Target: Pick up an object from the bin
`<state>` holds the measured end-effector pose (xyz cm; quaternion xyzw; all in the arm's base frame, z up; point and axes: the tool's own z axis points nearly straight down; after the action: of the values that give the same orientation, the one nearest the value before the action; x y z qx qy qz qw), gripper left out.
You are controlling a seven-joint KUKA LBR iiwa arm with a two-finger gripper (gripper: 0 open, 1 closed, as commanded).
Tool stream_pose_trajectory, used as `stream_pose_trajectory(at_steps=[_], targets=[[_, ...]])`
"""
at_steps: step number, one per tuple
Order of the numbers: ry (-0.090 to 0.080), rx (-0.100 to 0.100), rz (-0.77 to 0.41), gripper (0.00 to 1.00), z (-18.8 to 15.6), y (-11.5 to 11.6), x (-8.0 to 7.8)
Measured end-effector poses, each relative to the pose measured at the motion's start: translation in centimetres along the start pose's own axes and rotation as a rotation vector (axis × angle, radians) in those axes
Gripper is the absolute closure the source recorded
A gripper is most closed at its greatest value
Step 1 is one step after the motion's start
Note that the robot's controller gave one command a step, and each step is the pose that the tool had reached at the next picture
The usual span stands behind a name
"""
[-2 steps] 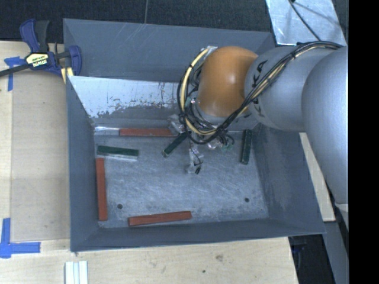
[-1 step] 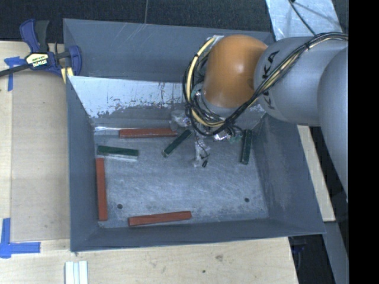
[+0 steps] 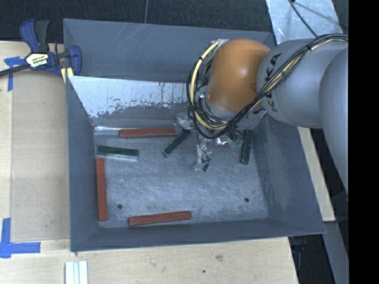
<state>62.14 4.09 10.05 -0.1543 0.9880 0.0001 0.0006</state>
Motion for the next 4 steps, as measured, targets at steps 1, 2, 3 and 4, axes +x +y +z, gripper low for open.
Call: stream_pose_trajectory(at_steps=[1, 2, 3, 4], targets=[[-0.003, 0.000, -0.053, 0.00, 2.99, 0.43, 0.23], [-0.007, 0.001, -0.052, 0.00, 2.85, 0.36, 0.06], [-0.008, 0.001, -0.052, 1.00, 2.80, 0.36, 0.01], [-0.005, 0.001, -0.051, 1.00, 2.55, 0.31, -0.11]])
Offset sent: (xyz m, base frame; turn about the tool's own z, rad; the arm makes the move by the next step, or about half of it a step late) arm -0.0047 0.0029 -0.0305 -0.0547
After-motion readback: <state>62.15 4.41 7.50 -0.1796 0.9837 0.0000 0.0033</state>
